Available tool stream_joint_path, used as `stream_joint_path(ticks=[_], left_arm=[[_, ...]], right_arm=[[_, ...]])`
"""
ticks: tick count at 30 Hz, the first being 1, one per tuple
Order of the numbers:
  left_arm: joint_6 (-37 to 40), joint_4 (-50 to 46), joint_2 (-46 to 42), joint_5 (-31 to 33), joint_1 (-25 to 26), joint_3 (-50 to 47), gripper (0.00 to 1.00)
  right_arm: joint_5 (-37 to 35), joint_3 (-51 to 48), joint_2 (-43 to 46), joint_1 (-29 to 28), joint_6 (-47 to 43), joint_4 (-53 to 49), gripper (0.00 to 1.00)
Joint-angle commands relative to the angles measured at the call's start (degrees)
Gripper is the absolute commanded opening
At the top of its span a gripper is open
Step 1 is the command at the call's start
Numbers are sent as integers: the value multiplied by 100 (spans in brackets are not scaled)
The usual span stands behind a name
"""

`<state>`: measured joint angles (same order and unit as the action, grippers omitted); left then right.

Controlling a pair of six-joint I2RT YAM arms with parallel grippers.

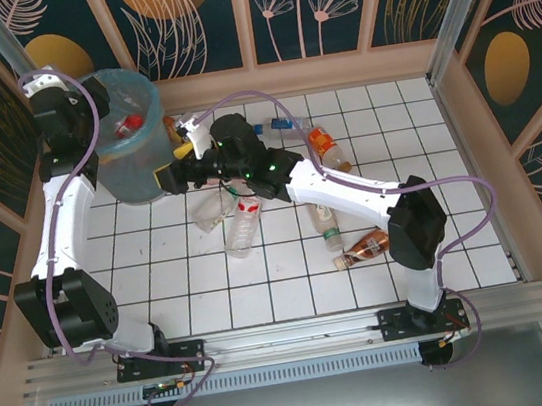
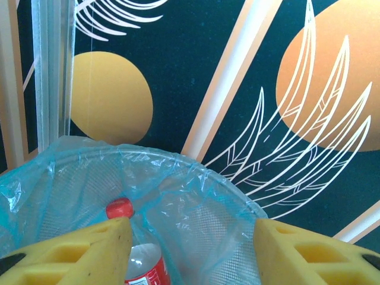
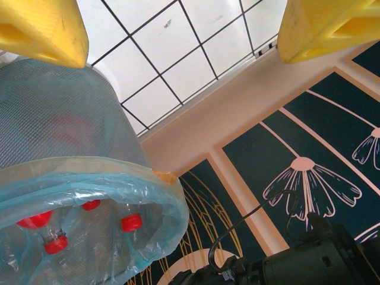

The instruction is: Put the plastic bottles in the bin

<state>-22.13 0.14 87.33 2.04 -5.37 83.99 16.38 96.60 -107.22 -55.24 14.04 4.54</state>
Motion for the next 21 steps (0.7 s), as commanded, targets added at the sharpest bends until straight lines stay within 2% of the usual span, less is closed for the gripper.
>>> stream_joint_path(ticks=[1, 4, 7, 11, 17, 21], left_arm=[[148, -205, 75, -184, -52, 203, 54], [244, -846, 488, -582, -51, 825, 48], [202, -966, 585, -797, -52, 924, 46], [196, -966, 443, -797, -52, 863, 47], [322, -1404, 151, -830, -33, 1429, 47], [617, -1716, -130, -583, 253, 1792, 47]], right_arm=[[-56, -73, 161, -65, 55, 103, 83], [-69, -79, 167, -66, 55, 69, 84], [-158, -127, 248, -65, 37, -58, 84], [-324, -170, 410, -41, 33, -345, 84], [-507, -235, 782, 104, 11, -762, 84], [-632, -415, 1158, 317, -47, -1044, 84]])
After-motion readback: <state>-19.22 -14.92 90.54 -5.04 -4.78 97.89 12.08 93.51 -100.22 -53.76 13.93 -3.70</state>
